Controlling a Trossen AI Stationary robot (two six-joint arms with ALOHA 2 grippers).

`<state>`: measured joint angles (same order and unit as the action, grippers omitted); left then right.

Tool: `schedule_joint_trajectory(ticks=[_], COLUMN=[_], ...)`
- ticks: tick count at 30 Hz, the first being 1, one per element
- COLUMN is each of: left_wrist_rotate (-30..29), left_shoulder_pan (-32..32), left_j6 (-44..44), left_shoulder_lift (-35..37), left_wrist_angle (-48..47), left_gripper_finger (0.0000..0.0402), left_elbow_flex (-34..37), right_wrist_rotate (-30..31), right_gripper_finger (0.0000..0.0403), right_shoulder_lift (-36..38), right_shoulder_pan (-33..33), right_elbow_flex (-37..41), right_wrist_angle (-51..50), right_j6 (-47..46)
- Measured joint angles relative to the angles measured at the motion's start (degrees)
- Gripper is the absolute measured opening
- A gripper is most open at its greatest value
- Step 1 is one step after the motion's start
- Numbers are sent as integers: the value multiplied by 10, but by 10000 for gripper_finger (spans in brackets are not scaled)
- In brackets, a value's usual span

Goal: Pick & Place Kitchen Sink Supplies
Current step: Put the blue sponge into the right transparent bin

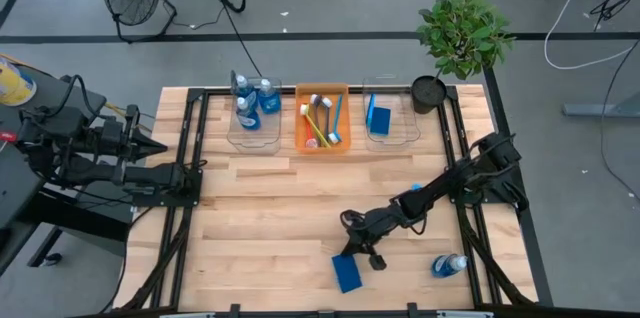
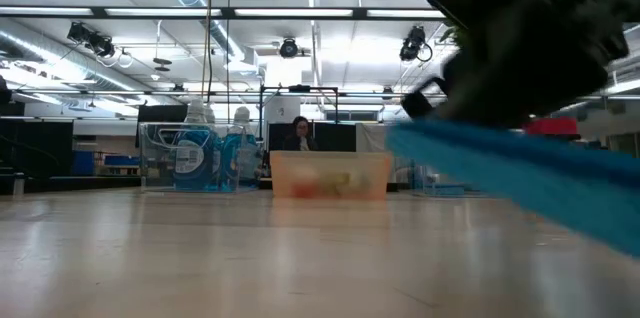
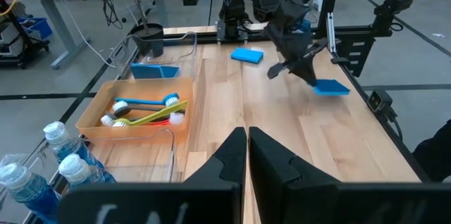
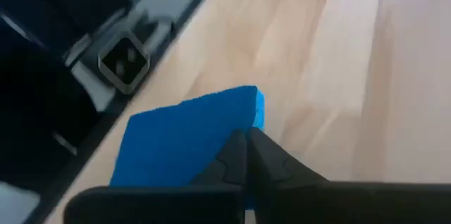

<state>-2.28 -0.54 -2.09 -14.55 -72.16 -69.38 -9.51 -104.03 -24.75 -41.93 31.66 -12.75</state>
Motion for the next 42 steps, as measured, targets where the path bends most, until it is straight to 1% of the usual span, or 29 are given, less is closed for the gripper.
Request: schedule_joint_trajectory(ticks=[4, 8, 15, 18, 24, 28, 31, 38, 42], left_wrist_rotate=[0, 0, 0, 0, 0, 0, 0, 0, 0], left_shoulder_pan=[0, 0, 0, 0, 0, 0, 0, 0, 0], left_j6=[0, 0, 0, 0, 0, 0, 0, 0, 0], left_shoulder_lift=[0, 0, 0, 0, 0, 0, 0, 0, 0], left_wrist_angle=[0, 0, 0, 0, 0, 0, 0, 0, 0], left_gripper_finger=[23, 23, 23, 23, 23, 23, 23, 23, 23], left_elbow_flex=[0, 0, 0, 0, 0, 0, 0, 0, 0], right_wrist_rotate=[1, 4, 57, 82, 117, 164, 193, 308, 379], right_gripper_finger=[1, 0, 0, 0, 0, 0, 0, 0, 0], right_shoulder_lift=[2, 9, 35, 57, 111, 145, 169, 235, 280], right_shoulder_pan=[13, 25, 43, 53, 83, 108, 129, 178, 209], right_elbow_flex=[-42, -90, -151, -161, -162, -162, -153, -129, -103], right_wrist_angle=[-25, -96, -239, -288, -372, -417, -418, -420, -420], right_j6=[22, 71, 162, 191, 199, 201, 202, 162, 119])
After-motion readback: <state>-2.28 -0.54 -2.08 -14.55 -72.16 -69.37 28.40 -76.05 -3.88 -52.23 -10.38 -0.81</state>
